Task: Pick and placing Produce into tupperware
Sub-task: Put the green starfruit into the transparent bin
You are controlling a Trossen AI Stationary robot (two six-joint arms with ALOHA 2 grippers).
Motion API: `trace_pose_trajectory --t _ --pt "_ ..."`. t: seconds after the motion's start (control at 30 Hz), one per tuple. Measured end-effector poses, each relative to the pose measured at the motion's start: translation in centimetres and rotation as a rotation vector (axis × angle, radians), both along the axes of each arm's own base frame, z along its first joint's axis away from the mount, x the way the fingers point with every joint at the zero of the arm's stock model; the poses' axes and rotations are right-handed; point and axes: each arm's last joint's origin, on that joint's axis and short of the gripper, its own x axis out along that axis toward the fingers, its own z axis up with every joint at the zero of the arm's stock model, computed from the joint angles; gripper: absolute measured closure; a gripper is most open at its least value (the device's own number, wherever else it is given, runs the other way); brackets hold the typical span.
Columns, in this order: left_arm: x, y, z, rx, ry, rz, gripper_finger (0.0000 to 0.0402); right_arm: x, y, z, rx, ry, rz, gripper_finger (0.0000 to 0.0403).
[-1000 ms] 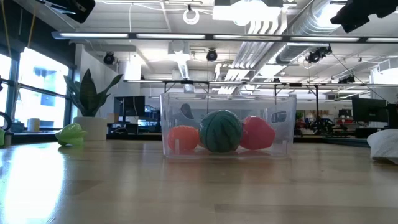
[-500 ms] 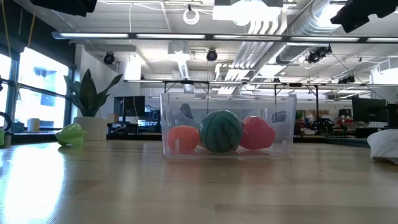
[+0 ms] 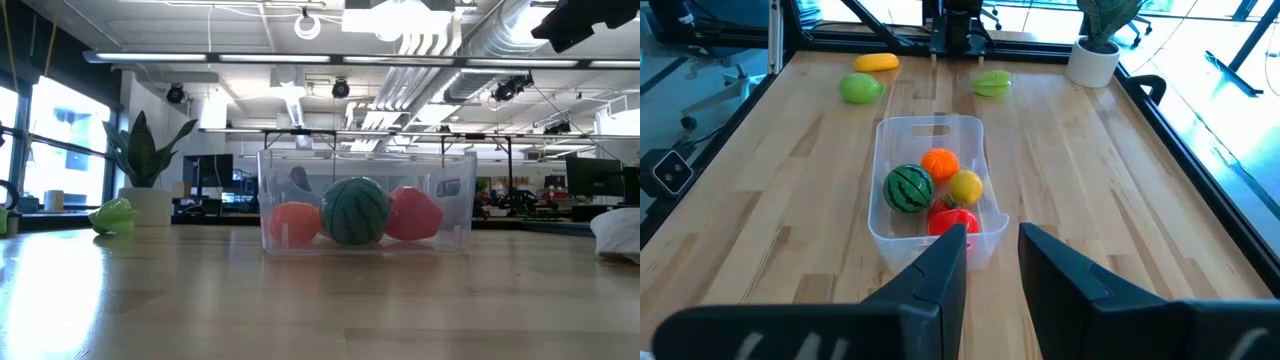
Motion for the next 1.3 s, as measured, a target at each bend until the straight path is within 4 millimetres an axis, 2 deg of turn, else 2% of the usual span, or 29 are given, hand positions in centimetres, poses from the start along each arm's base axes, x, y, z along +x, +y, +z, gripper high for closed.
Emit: trace_pose_trajectory --t 0.13,0.3,0.57,0.83,1.0,1.1,1.2,1.3 --pt "0.1 0.2 0.2 0.041 -0.017 0.040 0.0334 0.0 0.0 0.0 0.000 0.000 0.000 0.0318" --pt "0.2 0.2 0.7 -0.027 -0.078 0.066 0.0334 0.0 0.0 0.0 0.000 0.000 0.000 0.0318" --pt "1.1 0.2 2.0 -0.280 -0.228 0.089 0.0334 0.0 0.0 0.0 0.000 0.000 0.000 0.0318" --pt "3.5 0.9 1.8 -0.503 -0.203 0.219 0.0334 0.0 0.0 0.0 0.000 0.000 0.000 0.0318" --pt "4.1 1.3 3.7 -0.520 -0.080 0.357 0.0334 0.0 0.0 0.0 0.000 -0.001 0.000 0.0318" --pt "3.8 1.6 5.5 -0.515 0.023 0.511 0.0334 0.0 0.0 0.0 0.000 -0.001 0.000 0.0318" --pt "3.2 1.8 6.4 -0.518 0.198 0.702 0.0334 0.0 0.0 0.0 0.000 -0.001 0.000 0.0318" --pt "2.7 1.8 6.0 -0.544 0.448 0.896 0.0334 0.0 0.0 0.0 0.000 -0.001 0.000 0.0318"
